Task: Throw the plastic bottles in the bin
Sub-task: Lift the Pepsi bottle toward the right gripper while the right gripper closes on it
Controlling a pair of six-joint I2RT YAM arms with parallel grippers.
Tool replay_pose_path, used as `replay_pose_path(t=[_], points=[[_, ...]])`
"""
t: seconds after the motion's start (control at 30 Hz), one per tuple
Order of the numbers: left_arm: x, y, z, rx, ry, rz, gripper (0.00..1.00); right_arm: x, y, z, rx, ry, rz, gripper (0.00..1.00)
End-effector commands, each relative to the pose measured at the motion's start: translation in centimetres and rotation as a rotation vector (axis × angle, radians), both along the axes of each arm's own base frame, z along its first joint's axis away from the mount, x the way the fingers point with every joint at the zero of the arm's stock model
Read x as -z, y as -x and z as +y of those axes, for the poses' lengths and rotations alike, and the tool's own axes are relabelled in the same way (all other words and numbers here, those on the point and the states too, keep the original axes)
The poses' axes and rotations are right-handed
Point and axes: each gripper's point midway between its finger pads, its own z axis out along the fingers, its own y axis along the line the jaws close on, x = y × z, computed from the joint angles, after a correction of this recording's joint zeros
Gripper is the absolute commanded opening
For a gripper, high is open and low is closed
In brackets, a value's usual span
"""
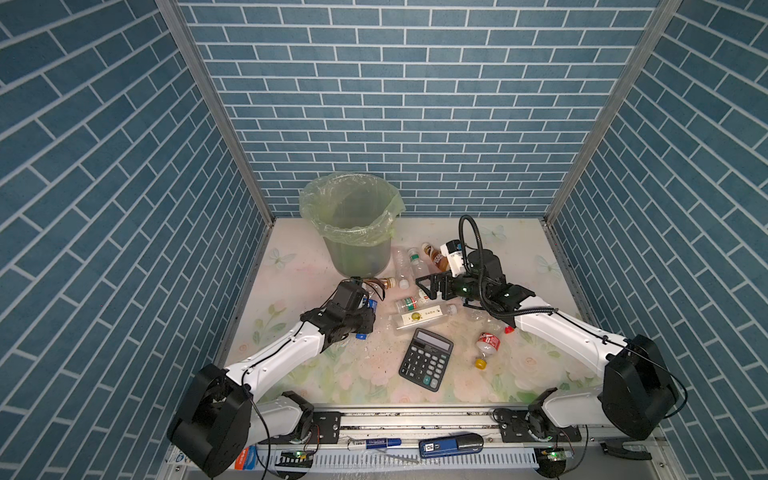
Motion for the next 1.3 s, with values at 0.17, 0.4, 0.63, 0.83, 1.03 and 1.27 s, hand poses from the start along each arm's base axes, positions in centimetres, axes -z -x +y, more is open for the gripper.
replay_pose_path(t=[0.17,0.4,0.63,0.83,1.03,1.27], points=[[-4.4,-1.0,-5.3,0.150,0.071,-0.165,0.52,-1.1,0.1,-0.2,0.009,-0.114,0.076,0.99],[-6.3,-1.8,-7.2,0.180,0.114,-0.216,0.51,-2.2,0.1,-0.7,0.014,-0.178,0.096,0.96],[-7.5,-2.4,-9.8,0.228,0.134,-0.238,0.51,-2.9,0.0,-0.1,-0.002,-0.240,0.112,0.93],[-8.7,-2.7,-12.0,0.261,0.164,-0.269,0.51,-2.9,-0.1,0.2,0.001,-0.267,0.126,0.88],[-9.6,-2.3,-13.7,0.292,0.185,-0.295,0.51,-2.5,-0.4,0.4,0.001,-0.275,0.140,0.84],[-10.5,-1.8,-14.5,0.317,0.207,-0.322,0.51,-1.7,-0.8,0.7,0.007,-0.281,0.159,0.76]])
